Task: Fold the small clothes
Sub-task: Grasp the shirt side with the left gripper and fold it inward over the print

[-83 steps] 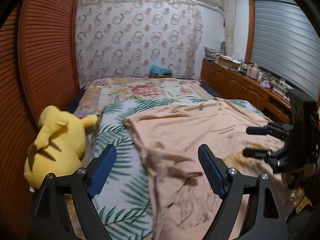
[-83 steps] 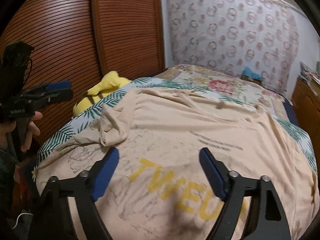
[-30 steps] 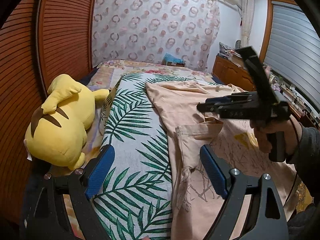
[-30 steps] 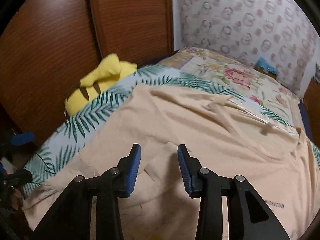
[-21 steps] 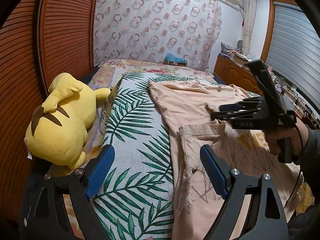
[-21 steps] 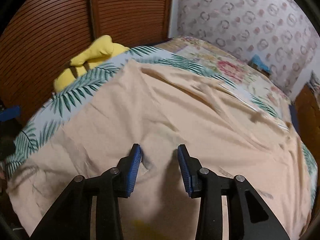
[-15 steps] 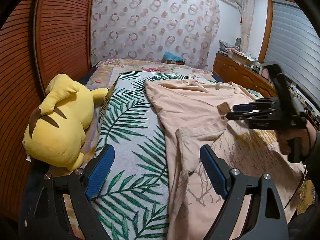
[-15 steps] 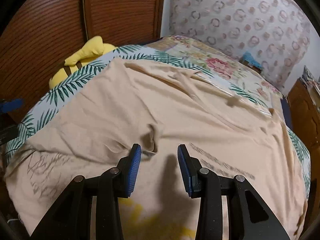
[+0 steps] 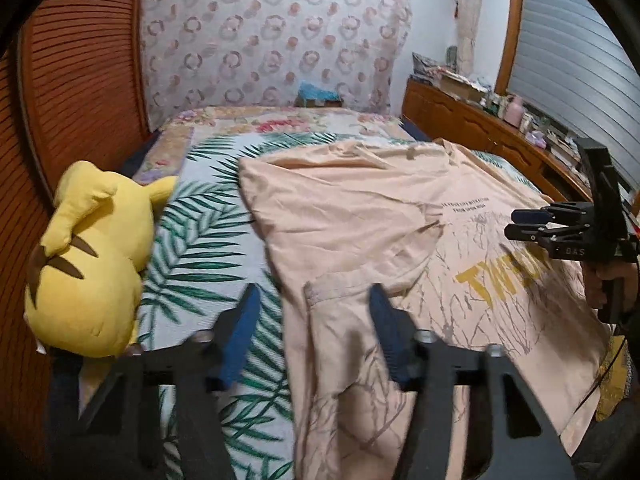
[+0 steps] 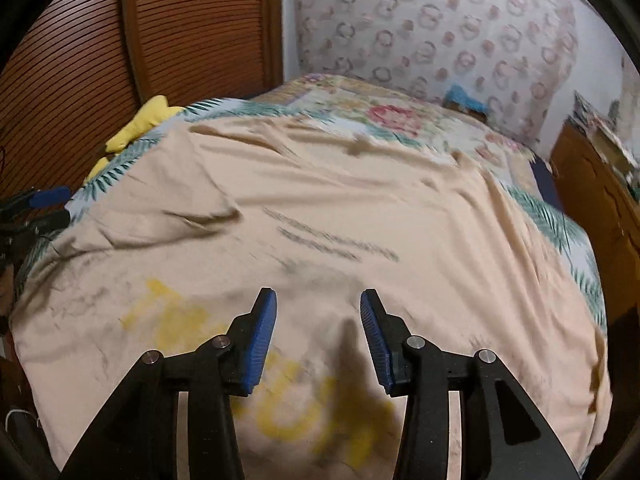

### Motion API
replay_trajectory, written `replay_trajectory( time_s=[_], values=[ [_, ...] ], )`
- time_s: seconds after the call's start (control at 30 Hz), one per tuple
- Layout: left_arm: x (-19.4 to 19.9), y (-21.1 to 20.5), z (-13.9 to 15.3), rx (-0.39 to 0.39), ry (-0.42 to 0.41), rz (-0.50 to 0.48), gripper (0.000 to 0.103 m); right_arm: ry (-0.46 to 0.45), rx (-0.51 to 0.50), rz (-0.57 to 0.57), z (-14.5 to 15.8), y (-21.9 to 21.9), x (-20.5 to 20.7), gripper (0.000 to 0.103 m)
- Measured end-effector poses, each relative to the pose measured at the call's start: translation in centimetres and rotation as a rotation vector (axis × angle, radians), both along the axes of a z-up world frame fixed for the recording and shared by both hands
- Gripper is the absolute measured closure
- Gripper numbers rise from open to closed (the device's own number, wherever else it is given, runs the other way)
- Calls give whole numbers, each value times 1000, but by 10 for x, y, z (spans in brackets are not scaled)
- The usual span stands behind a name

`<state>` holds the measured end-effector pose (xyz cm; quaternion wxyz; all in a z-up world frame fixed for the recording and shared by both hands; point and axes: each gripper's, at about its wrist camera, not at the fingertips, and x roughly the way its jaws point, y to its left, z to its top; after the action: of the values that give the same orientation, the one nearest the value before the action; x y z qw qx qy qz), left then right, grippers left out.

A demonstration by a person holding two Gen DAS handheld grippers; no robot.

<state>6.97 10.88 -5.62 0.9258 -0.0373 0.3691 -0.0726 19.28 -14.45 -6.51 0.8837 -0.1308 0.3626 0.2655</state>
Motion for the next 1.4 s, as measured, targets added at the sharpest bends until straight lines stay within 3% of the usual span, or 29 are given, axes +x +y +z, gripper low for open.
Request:
replay_trajectory(
  time_s=[0.17, 0.47, 0.57, 0.67, 1.03, 1.4],
  values=[
    [11, -4, -6, -7, 48, -16, 71, 3, 3, -7, -6, -5, -3, 58],
    [18, -7, -13, 19, 90, -17, 71, -23, 20, 4, -16, -13, -17, 52],
    [16, -11, -13, 34, 84, -30, 86, -28, 13, 6, -16, -18, -17, 51],
    [13, -15, -11, 18, 75, -52, 93, -23, 17, 8, -13, -21, -17, 50],
    [-24, -40, 1, 18, 17, -91, 93, -22, 15, 10, -6, -27, -11, 48],
    [-49, -53, -1, 19, 18, -111, 92, -21, 12, 1, -5, -29, -10, 44]
  ],
)
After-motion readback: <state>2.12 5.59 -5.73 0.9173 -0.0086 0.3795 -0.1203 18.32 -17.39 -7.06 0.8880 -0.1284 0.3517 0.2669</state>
